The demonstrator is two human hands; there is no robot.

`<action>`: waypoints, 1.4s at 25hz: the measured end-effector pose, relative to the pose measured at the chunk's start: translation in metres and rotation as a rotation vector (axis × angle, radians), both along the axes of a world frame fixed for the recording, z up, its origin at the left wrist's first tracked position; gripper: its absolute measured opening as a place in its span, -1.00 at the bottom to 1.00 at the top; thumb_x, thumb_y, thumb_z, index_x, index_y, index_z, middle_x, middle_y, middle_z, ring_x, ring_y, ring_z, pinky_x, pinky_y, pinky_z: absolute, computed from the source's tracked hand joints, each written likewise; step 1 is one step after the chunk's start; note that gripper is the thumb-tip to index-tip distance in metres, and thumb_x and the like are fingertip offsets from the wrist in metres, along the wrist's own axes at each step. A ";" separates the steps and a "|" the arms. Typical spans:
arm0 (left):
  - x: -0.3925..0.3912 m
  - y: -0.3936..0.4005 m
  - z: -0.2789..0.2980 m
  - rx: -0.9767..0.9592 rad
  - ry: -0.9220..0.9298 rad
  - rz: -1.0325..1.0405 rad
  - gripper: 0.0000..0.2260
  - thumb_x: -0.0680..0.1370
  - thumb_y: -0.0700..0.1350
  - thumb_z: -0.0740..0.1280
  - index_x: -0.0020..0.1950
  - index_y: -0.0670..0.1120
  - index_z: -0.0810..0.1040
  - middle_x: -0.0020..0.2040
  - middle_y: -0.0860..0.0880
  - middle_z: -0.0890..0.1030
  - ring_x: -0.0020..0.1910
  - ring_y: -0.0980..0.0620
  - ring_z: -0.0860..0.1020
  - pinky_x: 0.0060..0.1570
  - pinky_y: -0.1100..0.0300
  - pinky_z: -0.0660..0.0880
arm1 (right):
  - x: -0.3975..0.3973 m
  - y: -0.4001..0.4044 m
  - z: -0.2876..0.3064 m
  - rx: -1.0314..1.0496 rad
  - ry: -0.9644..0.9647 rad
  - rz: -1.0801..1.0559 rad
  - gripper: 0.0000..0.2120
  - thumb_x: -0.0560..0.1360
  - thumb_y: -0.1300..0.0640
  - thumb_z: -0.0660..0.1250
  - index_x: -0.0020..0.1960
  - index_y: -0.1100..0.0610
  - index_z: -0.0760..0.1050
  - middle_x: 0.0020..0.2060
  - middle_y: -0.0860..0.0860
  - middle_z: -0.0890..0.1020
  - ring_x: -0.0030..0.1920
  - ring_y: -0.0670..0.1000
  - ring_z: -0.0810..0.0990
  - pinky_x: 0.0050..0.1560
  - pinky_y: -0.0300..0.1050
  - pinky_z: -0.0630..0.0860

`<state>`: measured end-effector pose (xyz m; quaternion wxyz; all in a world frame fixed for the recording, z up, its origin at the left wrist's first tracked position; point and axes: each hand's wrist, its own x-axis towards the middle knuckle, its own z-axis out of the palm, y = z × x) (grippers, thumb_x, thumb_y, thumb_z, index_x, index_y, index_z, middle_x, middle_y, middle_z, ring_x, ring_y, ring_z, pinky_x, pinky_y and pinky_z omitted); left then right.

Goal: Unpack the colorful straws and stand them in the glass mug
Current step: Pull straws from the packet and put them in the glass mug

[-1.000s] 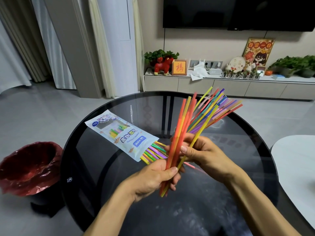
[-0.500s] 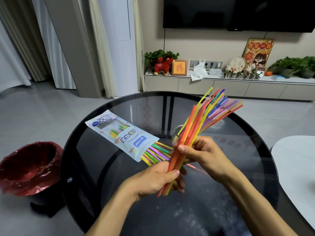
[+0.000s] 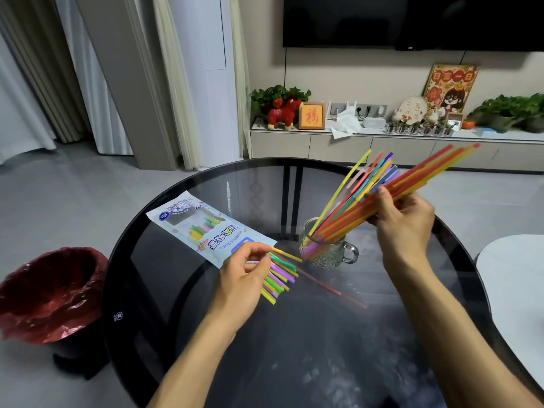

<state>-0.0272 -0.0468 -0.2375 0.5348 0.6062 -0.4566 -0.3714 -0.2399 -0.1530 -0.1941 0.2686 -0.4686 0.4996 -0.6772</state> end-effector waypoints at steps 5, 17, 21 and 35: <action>-0.002 -0.002 0.000 0.001 -0.011 -0.013 -0.87 0.56 -0.18 0.32 -0.05 0.05 0.61 -0.07 0.02 0.69 -0.09 0.04 0.67 -0.21 0.31 0.59 | 0.013 -0.021 -0.015 0.147 0.279 0.050 -0.74 0.48 0.05 0.35 -0.24 0.24 0.56 -0.31 0.16 0.69 -0.25 0.23 0.69 -0.18 0.25 0.64; -0.001 -0.002 -0.010 -0.044 -0.433 0.027 -0.90 0.55 -0.16 0.31 -0.02 0.01 0.59 -0.05 0.11 0.64 -0.06 0.13 0.59 -0.15 0.36 0.52 | -0.010 -0.006 -0.019 0.386 0.752 0.036 -0.37 0.50 -0.36 0.15 -0.32 0.18 0.56 -0.48 0.08 0.64 -0.43 0.12 0.65 -0.26 0.10 0.66; 0.002 -0.002 -0.029 0.107 -0.926 -0.056 -0.62 0.56 -0.02 0.26 0.39 0.03 0.40 0.45 0.04 0.34 0.41 -0.06 0.29 0.34 0.05 0.30 | -0.022 0.010 -0.027 0.445 0.710 0.043 -0.50 0.49 -0.21 0.27 -0.27 0.23 0.58 -0.44 0.11 0.66 -0.40 0.14 0.66 -0.25 0.14 0.66; -0.003 0.005 -0.014 -0.080 -0.665 -0.073 -0.75 0.54 -0.12 0.31 0.21 0.06 0.50 0.16 0.18 0.51 0.13 0.21 0.38 0.11 0.37 0.30 | 0.022 -0.071 -0.033 0.524 -0.068 0.733 -0.45 0.33 0.19 0.57 0.25 0.27 0.48 0.00 0.21 0.69 0.02 0.17 0.69 0.07 0.06 0.62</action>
